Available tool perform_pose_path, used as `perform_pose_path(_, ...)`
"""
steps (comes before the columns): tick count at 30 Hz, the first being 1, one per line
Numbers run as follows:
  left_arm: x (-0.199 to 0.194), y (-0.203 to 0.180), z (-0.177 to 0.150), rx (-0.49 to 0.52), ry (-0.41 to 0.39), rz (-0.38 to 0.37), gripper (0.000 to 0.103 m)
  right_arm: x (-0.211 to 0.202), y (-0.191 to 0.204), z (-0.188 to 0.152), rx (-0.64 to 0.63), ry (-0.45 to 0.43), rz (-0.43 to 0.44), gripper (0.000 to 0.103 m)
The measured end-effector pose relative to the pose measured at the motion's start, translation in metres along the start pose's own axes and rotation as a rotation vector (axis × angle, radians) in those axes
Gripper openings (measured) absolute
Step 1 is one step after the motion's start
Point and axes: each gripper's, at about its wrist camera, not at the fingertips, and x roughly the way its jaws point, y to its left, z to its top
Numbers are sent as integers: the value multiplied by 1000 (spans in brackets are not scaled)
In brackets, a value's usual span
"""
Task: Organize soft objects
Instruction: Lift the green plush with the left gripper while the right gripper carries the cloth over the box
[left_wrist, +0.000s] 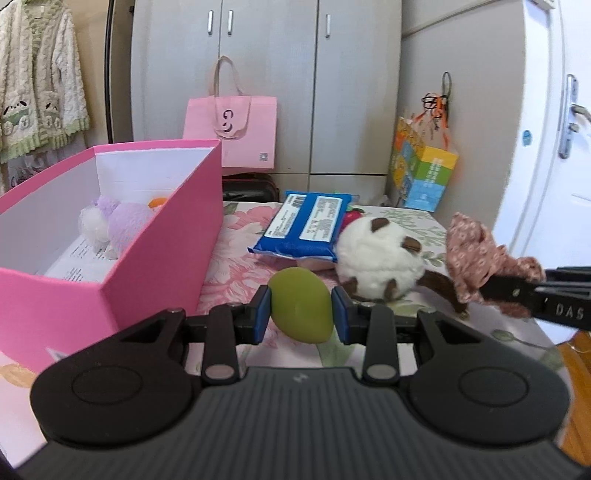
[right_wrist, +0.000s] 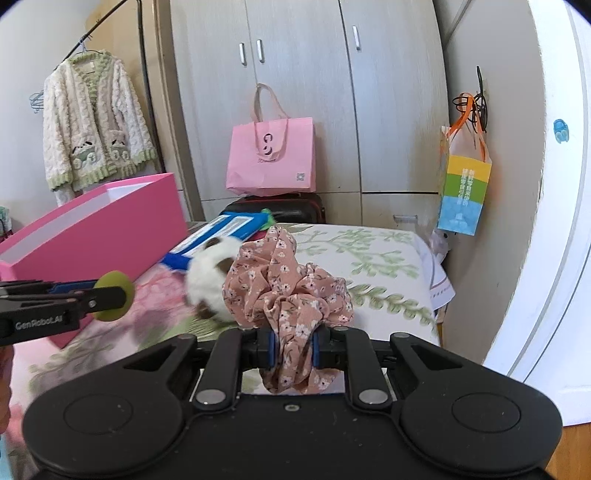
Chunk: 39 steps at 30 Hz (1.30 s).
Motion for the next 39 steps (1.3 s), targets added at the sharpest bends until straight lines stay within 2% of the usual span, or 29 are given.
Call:
perform_pose_path(10, -31, 13, -7, 16, 45, -72, 34, -16, 42, -29, -10, 75, 98, 22)
perform_pose_path(15, -45, 24, -10, 28, 100, -104, 34, -21, 59, -35, -19, 108, 150, 22)
perform_pose_path(22, -66, 50, -12, 55, 202, -181, 34, -33, 74, -39, 11, 180, 298, 22)
perform_pose_path(30, -100, 87, 3, 57, 292, -250, 34, -33, 110, -19, 8, 268, 481, 22)
perform_pose_path(35, -127, 100, 25, 104, 269, -240, 34, -30, 137, -1, -10, 306, 585, 22)
perform_pose_path(39, -144, 110, 49, 134, 201, -223, 34, -31, 160, 24, -48, 277, 633, 22)
